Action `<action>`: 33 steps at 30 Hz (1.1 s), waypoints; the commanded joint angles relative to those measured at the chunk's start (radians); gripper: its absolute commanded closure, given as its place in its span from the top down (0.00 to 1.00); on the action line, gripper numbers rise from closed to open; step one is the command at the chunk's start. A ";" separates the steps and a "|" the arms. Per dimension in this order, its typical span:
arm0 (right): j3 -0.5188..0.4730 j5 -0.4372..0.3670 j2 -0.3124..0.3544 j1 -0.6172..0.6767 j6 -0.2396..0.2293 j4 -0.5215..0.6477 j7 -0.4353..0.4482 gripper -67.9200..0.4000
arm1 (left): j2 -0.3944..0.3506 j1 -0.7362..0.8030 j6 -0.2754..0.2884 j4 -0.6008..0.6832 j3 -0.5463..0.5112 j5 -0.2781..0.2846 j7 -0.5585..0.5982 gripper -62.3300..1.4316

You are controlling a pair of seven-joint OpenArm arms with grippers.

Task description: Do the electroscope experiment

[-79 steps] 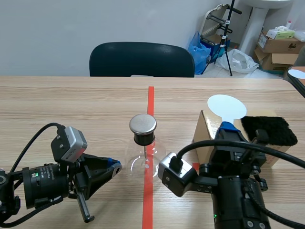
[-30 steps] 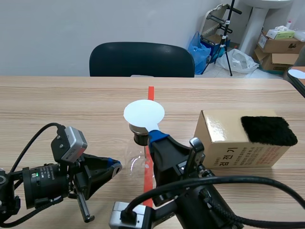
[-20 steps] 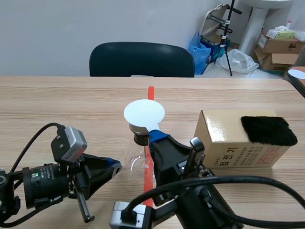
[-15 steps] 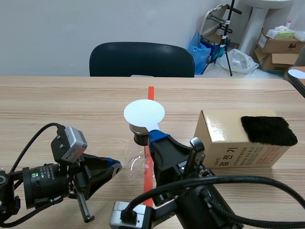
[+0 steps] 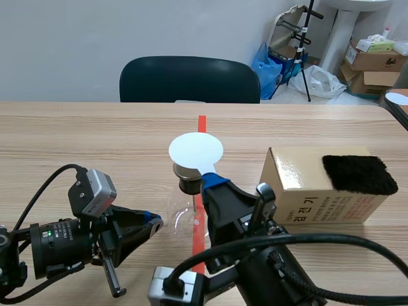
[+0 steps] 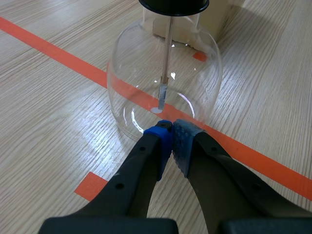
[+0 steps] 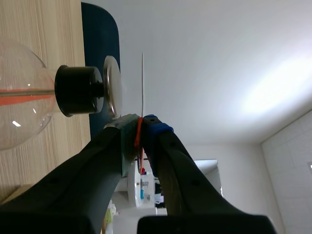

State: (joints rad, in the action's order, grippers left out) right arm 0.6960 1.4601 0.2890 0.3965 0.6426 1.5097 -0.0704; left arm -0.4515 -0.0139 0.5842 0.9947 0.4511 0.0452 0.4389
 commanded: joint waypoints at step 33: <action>-0.001 0.001 0.019 -0.014 0.010 0.015 -0.507 0.02 | 0.007 -0.006 0.002 0.021 -0.003 0.014 0.015 0.07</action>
State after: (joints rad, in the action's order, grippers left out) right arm 0.6960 1.4601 0.2947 0.3965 0.6426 1.5097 -0.5739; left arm -0.4515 -0.0139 0.5842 0.9947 0.4511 0.0452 0.4389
